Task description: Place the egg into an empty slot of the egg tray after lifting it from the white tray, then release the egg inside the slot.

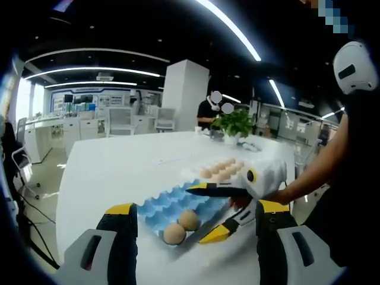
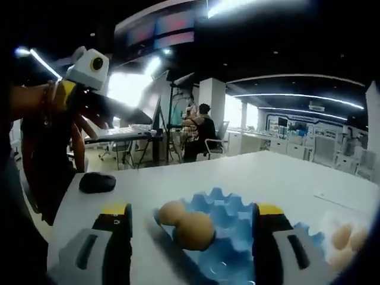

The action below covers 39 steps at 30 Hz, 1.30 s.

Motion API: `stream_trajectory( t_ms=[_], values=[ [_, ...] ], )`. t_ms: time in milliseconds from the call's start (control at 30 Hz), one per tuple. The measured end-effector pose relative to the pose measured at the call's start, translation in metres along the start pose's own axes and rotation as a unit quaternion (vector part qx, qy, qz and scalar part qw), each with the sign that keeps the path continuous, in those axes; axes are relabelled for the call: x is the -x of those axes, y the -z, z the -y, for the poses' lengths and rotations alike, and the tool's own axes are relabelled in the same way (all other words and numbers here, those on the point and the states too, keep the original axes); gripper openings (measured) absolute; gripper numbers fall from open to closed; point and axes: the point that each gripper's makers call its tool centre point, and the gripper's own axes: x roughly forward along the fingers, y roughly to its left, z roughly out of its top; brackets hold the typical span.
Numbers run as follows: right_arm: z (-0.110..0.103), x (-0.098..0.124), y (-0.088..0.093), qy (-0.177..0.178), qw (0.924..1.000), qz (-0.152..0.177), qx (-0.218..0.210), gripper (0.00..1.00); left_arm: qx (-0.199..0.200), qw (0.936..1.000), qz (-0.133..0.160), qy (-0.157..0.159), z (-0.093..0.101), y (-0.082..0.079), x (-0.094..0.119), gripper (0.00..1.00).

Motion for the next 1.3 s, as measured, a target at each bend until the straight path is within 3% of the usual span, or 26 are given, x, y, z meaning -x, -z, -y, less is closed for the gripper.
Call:
stream_trajectory(
  t_ms=[100, 233, 500, 567, 833, 967, 1300],
  values=[
    [-0.001, -0.001, 0.001, -0.007, 0.9999, -0.006, -0.008, 0.92, -0.001, 1.0000, 0.002, 0.001, 0.000, 0.000, 0.000, 0.83],
    [-0.005, 0.001, -0.004, -0.019, 0.9996, 0.011, -0.021, 0.98, 0.000, 1.0000, 0.001, 0.000, -0.001, 0.001, 0.001, 0.83],
    [-0.010, 0.002, -0.015, -0.035, 0.9984, 0.034, -0.028, 0.98, -0.001, 1.0000, 0.002, 0.000, 0.000, 0.000, 0.001, 0.83],
    [-0.010, 0.003, -0.016, -0.036, 0.9987, 0.029, -0.024, 0.95, -0.002, 1.0000, 0.002, 0.000, 0.000, 0.000, 0.001, 0.83],
    [-0.009, 0.013, -0.019, -0.042, 0.9982, 0.032, -0.027, 0.97, -0.003, 1.0000, 0.003, 0.000, 0.001, 0.000, 0.003, 0.83],
    [-0.005, 0.022, -0.019, -0.041, 0.9985, 0.031, -0.017, 0.94, -0.003, 1.0000, 0.002, 0.000, 0.001, 0.001, 0.003, 0.83],
    [0.028, 0.056, -0.012, -0.004, 0.9997, 0.021, -0.014, 0.93, -0.005, 1.0000, 0.004, 0.002, 0.001, -0.002, 0.002, 0.83]
  ],
)
